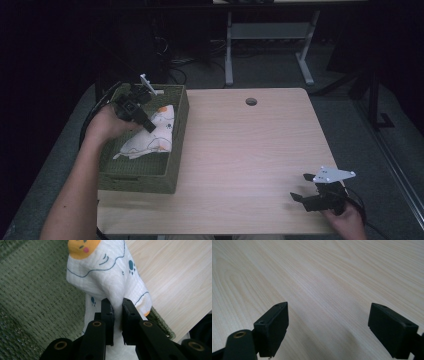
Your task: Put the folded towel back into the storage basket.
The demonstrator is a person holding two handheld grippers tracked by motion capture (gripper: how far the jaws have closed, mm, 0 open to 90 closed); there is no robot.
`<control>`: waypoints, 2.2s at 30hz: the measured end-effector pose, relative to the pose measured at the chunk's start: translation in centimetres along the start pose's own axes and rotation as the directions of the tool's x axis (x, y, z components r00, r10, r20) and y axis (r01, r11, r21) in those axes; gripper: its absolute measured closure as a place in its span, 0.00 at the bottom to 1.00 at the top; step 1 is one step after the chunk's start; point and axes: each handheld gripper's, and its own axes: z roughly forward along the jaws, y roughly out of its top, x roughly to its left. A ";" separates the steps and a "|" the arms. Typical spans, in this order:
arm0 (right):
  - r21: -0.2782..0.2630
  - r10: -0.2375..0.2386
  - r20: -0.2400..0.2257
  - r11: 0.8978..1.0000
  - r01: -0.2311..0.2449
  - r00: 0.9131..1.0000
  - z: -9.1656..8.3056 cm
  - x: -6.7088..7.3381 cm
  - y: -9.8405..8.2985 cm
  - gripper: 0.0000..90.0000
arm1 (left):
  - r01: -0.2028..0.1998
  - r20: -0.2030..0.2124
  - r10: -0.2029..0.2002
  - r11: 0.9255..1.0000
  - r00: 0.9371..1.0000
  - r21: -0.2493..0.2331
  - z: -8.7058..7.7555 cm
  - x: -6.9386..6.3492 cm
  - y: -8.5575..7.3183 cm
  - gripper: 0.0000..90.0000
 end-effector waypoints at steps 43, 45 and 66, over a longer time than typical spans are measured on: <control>0.009 0.010 -0.005 1.000 -0.010 1.000 0.5 -0.2 0.0 0.18 | -0.009 -0.007 0.009 0.999 1.000 0.044 2.8 3.2 -2.9 0.91; 0.011 0.010 -0.005 1.000 -0.010 1.000 0.5 -0.2 0.0 0.18 | -0.005 0.000 0.005 0.999 1.000 0.044 3.2 3.3 -3.0 0.91; 0.013 0.010 0.004 1.000 -0.010 1.000 0.2 -0.5 -0.2 0.18 | -0.108 -0.019 0.109 0.991 0.994 0.077 5.9 3.7 -2.6 0.90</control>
